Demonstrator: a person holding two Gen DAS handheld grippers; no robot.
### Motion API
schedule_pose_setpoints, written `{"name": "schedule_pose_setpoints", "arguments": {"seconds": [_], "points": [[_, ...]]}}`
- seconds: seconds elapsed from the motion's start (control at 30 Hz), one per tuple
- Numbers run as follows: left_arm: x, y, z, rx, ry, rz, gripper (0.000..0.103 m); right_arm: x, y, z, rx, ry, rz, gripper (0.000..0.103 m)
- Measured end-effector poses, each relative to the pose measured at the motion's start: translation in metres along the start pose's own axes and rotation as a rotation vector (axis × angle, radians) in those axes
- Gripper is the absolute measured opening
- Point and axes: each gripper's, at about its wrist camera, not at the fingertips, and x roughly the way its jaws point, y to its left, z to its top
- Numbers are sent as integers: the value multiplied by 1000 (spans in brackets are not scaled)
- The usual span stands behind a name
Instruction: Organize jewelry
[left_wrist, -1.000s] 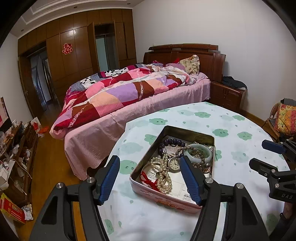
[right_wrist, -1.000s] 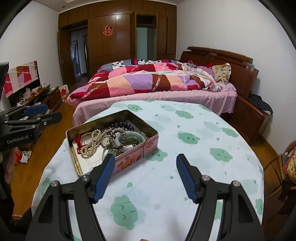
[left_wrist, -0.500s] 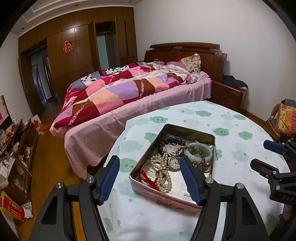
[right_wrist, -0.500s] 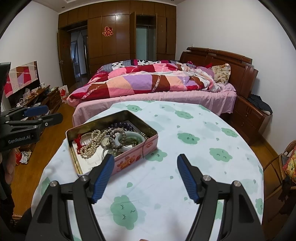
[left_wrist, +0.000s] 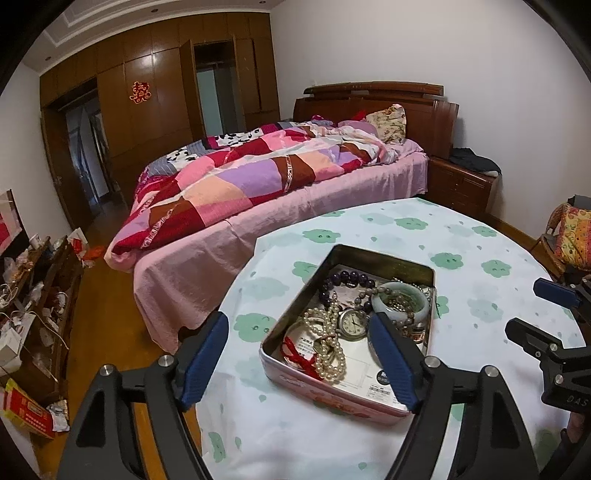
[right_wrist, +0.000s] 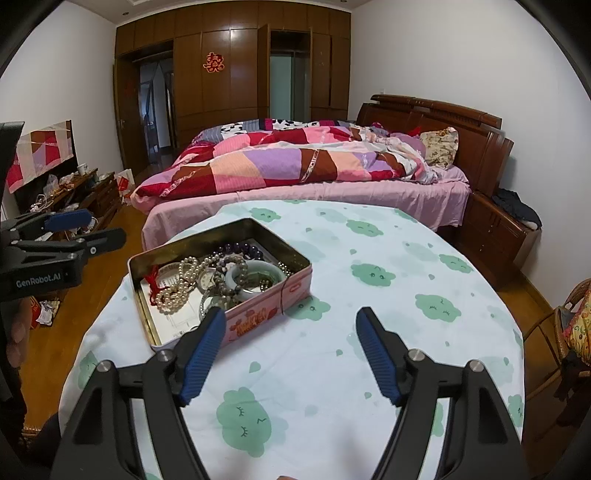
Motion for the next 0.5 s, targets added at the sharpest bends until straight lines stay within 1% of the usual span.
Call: {"name": "schedule_pose_setpoints", "arguments": {"seconds": [0.17,0.27,0.5], "points": [[1,1,0,3,-7,19,84,0,-2,-1,-3,3,0,76],[1,0,-1,9,-14,28,85,0,-5,-3,-4,5,-1,76],[1,-3,-2,15,-17,17,85,5,-12,-7,9,15,-12,77]]}}
